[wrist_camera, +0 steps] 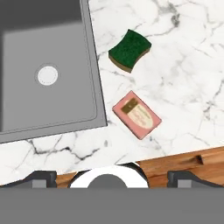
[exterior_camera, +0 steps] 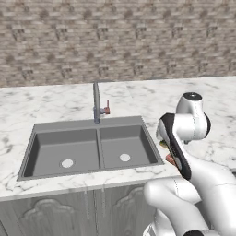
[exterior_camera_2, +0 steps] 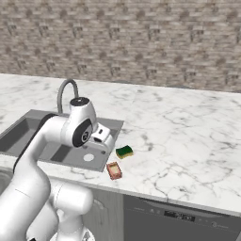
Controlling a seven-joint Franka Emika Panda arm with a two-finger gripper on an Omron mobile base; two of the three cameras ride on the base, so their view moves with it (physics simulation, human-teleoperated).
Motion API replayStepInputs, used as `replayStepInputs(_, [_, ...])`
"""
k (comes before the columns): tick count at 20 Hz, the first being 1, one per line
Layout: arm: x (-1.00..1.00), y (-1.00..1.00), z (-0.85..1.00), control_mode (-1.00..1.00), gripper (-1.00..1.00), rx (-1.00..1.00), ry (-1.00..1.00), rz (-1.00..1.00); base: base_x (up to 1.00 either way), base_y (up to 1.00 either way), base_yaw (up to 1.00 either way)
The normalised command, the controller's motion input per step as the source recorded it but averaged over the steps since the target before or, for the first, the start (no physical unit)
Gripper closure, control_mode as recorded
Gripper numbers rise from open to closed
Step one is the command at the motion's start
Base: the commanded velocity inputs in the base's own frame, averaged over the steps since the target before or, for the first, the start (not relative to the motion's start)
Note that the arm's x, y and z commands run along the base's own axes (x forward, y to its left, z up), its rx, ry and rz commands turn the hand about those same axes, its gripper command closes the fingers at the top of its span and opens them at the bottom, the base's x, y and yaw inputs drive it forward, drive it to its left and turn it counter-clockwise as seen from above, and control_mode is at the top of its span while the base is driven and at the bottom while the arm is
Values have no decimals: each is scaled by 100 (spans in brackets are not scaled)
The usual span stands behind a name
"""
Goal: Locate and retrieve the bar soap and sponge from the cabinet. Place them next to the sink.
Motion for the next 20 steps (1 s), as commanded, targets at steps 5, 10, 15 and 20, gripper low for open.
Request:
replayStepInputs(5, [-37,12,30,-100,-100,0,-8,0,0,0,0])
replayStepInputs(10, [-35,21,39,-100,-100,0,-10,0,0,0,0])
replayStepInputs(15, [-5,56,11,-100,-100,0,0,2,0,0,0])
replayStepInputs(20, [0,67,0,-100,-100,0,0,3,0,0,0])
